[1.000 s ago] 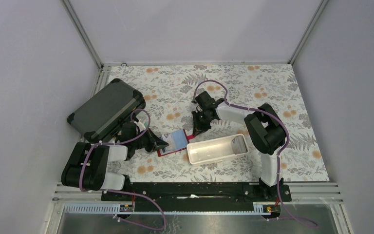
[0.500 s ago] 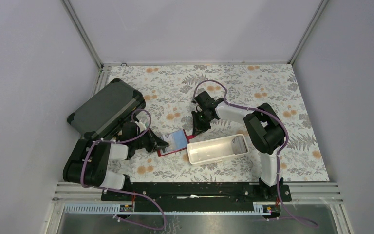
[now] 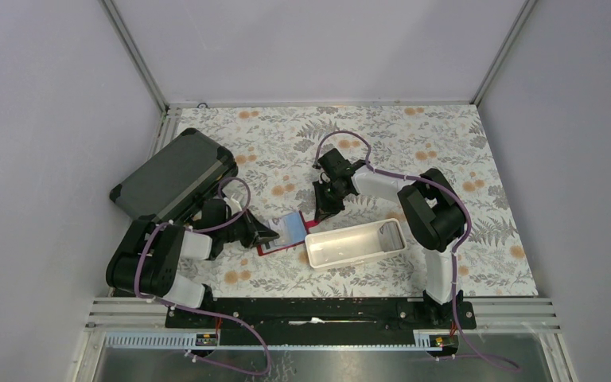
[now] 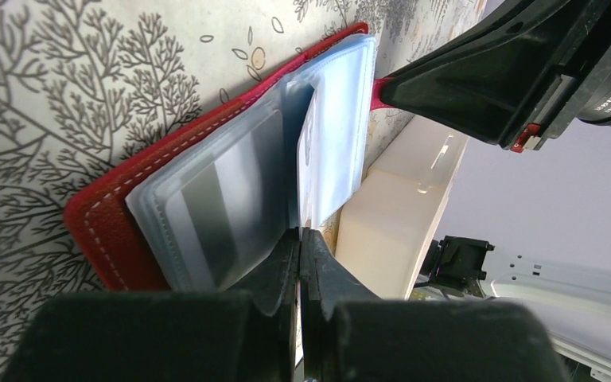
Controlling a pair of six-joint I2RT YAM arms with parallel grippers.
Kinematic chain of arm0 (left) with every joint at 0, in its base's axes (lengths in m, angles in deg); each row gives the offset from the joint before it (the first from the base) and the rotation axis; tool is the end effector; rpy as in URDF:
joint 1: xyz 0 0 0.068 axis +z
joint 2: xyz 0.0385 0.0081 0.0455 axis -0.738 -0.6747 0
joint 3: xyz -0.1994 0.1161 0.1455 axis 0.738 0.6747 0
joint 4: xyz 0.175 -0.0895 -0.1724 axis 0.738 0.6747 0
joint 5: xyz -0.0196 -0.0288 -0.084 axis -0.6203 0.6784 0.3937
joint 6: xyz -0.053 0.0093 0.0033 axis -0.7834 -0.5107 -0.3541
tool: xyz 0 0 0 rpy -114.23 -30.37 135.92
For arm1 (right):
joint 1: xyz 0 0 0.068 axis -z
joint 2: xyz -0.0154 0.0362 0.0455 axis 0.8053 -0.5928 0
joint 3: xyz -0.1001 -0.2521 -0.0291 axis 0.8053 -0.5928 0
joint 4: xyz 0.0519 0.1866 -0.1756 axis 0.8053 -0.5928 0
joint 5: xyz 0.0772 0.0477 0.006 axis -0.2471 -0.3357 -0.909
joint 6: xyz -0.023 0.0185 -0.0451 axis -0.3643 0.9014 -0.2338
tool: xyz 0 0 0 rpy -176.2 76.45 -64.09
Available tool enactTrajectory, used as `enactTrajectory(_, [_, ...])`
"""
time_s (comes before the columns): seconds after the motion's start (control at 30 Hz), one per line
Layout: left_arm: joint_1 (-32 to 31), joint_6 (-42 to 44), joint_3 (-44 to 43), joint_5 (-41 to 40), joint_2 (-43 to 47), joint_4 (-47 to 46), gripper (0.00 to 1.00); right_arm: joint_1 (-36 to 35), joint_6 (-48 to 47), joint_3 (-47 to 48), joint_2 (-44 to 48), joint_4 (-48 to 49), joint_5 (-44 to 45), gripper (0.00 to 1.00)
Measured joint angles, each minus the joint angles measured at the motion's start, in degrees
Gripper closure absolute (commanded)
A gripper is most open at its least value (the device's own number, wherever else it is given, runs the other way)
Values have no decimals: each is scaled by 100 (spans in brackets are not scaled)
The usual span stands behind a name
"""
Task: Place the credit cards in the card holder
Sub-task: Insert the credit card into the card holder.
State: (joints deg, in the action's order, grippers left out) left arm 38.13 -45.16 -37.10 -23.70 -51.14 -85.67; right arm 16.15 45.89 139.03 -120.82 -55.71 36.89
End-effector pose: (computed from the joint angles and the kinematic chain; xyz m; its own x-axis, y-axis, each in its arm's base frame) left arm 0.1998 -0.0582 0.0981 -0.8955 -0.4370 -0.0849 -0.1444 0.4656 -0.8731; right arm 0.3156 0.2567 0.1483 -0.9251 -0.2213 -0.3086 -0.3476 0.8205 0.4538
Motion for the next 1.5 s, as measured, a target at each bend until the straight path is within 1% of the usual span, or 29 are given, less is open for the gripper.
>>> enactTrajectory(0.13, [-37, 4, -24, -17, 0, 20, 87, 0, -7, 4, 0, -4, 0, 100])
enactTrajectory(0.23, [-39, 90, -63, -81, 13, 223, 79, 0, -20, 11, 0, -11, 0, 100])
enactTrajectory(0.4, [-76, 299, -286, -214, 254, 859, 64, 0, -31, 11, 0, -20, -9, 100])
enactTrajectory(0.57, [-81, 557, -503, -422, 551, 1473, 56, 0, -42, 13, 0, -31, -11, 100])
enactTrajectory(0.77, [-146, 728, -664, -549, 671, 1871, 55, 0, -44, 22, 0, -61, -13, 100])
enactTrajectory(0.97, [-404, 761, -804, -710, 658, 2037, 54, 0, -50, 22, 0, -66, -17, 100])
enactTrajectory(1.13, [-662, 774, -997, -861, 595, 2275, 50, 0, -63, 22, 0, -68, -20, 100])
enactTrajectory(1.37, [-944, 879, -1425, -1246, 520, 2879, 46, -2, -85, 33, 0, -90, -20, 100])
enactTrajectory(1.5, [-1067, 949, -1679, -1362, 376, 3143, 41, 0, -94, 33, 0, -92, -20, 100])
